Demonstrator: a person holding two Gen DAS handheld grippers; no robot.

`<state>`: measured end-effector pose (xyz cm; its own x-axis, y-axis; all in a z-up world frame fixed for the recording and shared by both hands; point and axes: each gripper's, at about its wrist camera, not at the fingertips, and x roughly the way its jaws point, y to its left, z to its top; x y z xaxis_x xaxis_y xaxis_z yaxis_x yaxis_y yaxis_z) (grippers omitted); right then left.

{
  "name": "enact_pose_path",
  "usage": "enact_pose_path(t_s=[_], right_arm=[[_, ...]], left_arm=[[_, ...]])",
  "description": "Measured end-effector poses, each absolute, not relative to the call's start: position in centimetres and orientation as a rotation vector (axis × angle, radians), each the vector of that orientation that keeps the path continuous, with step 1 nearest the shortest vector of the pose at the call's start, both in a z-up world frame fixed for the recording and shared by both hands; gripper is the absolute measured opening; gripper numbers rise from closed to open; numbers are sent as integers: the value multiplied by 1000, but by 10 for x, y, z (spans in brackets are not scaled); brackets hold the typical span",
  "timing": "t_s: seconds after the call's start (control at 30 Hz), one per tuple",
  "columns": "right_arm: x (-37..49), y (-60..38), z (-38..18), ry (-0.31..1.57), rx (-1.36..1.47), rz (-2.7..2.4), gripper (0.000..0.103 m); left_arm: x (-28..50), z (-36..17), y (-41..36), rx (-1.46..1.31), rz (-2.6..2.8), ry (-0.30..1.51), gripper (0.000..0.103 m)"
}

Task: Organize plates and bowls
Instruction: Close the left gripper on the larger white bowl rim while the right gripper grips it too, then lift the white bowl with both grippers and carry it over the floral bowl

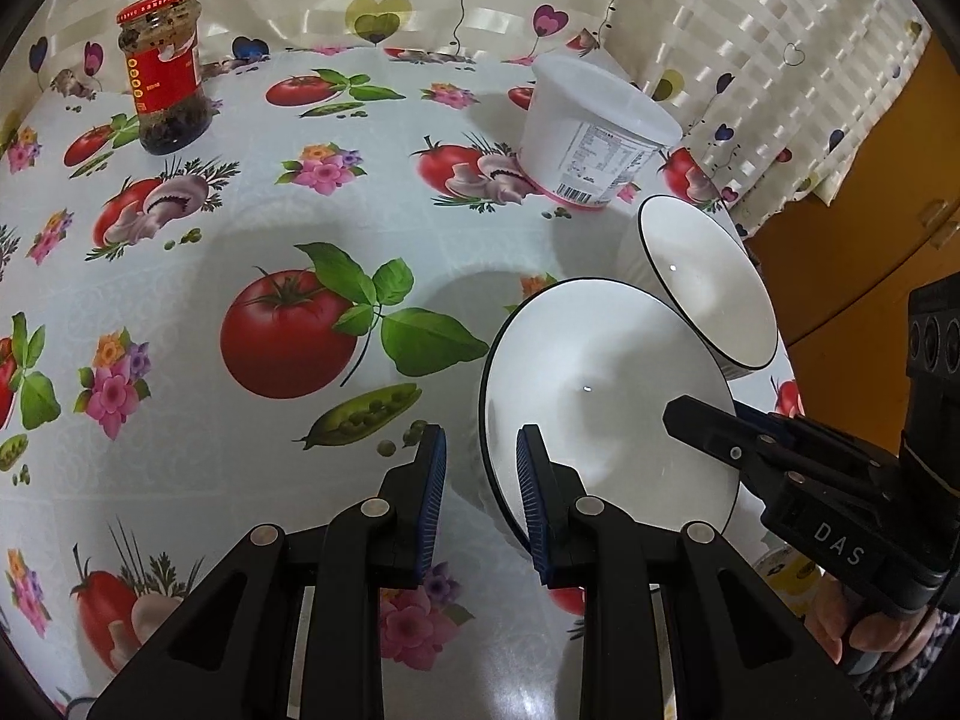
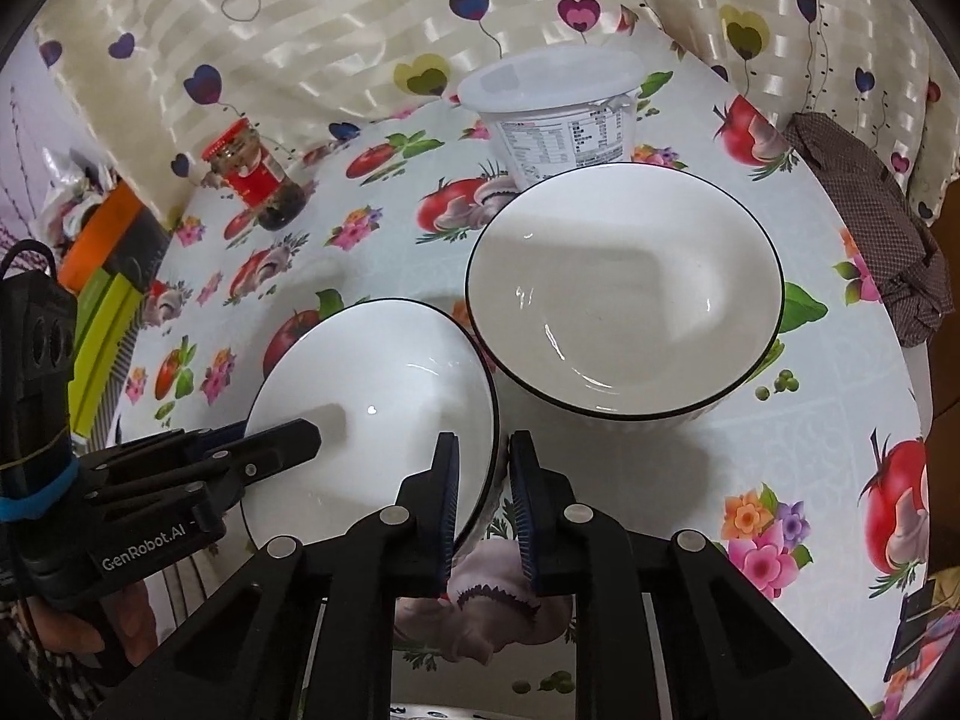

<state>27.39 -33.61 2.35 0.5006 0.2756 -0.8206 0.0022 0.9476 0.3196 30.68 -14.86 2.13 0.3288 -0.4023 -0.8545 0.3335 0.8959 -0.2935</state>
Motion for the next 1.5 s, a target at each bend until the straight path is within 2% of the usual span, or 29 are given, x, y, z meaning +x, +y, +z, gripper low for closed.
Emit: enact_pose_path(t_s=[0.17, 0.33, 1.03, 1.5], right_arm=[[276, -331, 22, 1045, 293, 157, 17], [276, -327, 23, 1043, 281, 140, 17], [247, -325, 52, 1002, 352, 150, 16], [196, -339, 91, 945, 374, 144, 16]], left_arm=[[307, 18, -150, -80, -483, 1143, 25], [304, 19, -152, -77, -482, 1130, 20], [278, 46, -144, -76, -458, 1090, 19], [234, 87, -154, -58, -519, 1032, 19]])
